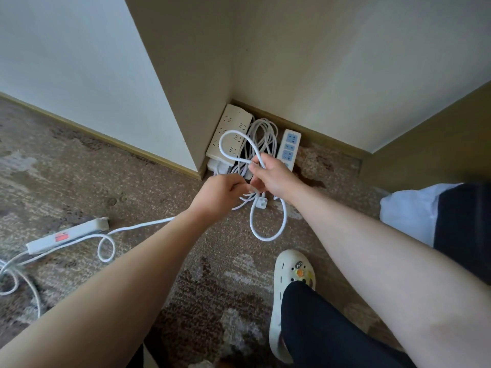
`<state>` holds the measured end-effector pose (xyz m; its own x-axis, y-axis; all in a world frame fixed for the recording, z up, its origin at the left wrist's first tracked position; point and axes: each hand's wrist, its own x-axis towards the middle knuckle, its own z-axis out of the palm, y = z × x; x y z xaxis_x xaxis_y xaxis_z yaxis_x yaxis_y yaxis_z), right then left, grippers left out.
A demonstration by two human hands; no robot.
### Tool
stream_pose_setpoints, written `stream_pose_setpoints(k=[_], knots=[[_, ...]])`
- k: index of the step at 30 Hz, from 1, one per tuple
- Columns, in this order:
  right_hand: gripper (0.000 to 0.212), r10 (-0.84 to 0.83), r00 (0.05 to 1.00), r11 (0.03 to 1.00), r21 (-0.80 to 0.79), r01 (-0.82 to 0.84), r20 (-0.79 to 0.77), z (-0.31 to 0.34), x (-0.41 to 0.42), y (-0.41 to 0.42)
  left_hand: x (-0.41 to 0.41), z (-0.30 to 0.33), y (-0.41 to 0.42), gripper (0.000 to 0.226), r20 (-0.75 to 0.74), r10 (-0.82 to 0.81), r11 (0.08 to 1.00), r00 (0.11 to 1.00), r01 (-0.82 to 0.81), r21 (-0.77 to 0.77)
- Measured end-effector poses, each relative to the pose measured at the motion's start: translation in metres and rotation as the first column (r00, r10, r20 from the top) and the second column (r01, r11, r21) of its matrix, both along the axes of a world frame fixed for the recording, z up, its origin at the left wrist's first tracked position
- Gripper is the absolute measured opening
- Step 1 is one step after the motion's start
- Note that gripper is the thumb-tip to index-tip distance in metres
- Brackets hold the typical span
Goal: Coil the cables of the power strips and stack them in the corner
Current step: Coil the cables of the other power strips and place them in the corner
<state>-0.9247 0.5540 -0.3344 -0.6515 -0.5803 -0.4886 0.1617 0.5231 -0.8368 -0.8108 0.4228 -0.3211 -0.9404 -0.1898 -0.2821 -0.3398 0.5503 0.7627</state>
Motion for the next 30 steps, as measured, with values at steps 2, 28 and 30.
stream_pose_setpoints(k=[2,28,30], knots=[[0.013,0.009,1.000,1.000,-0.023,-0.009,-0.004,0.001,0.003,-0.001,0.001,0.000,0.001,0.028,-0.016,0.048,0.999,0.999,-0.048,-0.016],[0.055,0.104,0.970,0.995,0.029,-0.100,-0.220,-0.008,0.004,0.002,0.006,0.006,-0.062,0.031,0.047,0.286,0.945,0.957,-0.273,-0.181],[0.053,0.071,0.969,0.997,0.012,-0.070,-0.238,-0.006,0.000,0.005,-0.005,0.015,-0.057,0.032,0.011,0.272,0.952,0.962,-0.267,-0.151]])
